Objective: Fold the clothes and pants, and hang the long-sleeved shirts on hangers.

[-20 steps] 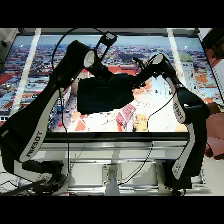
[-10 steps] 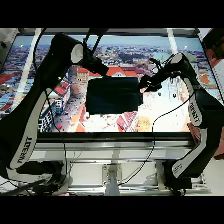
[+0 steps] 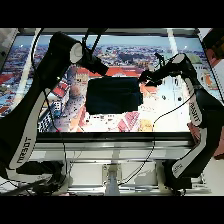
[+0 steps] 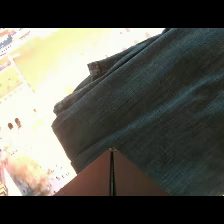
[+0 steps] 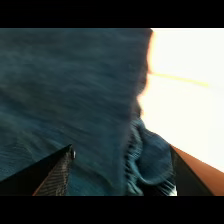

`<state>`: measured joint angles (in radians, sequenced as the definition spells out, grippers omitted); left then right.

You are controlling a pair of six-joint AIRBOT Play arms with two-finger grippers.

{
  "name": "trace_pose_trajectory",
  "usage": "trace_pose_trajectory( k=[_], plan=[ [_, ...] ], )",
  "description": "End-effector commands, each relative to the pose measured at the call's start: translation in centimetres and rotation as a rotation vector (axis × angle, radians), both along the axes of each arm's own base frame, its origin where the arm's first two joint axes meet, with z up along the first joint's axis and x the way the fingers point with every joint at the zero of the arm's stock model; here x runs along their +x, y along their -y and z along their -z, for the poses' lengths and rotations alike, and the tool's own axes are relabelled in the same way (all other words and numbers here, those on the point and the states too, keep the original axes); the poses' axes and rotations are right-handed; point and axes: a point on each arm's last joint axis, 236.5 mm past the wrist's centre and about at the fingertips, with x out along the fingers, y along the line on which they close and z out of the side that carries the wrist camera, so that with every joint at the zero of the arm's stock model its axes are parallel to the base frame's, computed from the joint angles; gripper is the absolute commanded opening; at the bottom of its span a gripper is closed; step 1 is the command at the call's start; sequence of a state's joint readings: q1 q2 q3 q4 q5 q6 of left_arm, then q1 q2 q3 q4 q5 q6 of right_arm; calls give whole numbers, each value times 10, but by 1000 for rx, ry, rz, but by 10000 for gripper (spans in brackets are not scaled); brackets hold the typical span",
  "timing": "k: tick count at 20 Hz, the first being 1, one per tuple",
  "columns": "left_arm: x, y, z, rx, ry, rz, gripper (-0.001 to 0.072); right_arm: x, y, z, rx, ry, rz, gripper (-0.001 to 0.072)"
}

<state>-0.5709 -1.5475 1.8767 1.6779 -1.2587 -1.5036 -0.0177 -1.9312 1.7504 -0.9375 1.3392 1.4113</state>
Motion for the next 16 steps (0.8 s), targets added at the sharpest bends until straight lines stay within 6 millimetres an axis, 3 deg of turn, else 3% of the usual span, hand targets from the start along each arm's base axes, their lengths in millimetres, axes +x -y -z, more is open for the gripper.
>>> trace_pose_trajectory(
  k=[1,4,7,9,12,16],
  plan=[
    [0,0,1,-2,-2,0,21,3,-12,25,-46,-5,-14,697],
    [0,0,1,-1,-2,0,21,-3,-6,55,-91,-59,-17,697],
    [0,0,1,-1,-2,0,22,-6,-4,72,-90,-108,9,696],
    [0,0,1,-1,-2,0,22,-6,-26,72,24,-141,32,695],
    [0,0,1,-1,-2,-1,22,-3,-78,48,317,-174,41,690],
    [0,0,1,0,-2,0,22,-17,-112,54,313,-181,-25,675]
  ],
)
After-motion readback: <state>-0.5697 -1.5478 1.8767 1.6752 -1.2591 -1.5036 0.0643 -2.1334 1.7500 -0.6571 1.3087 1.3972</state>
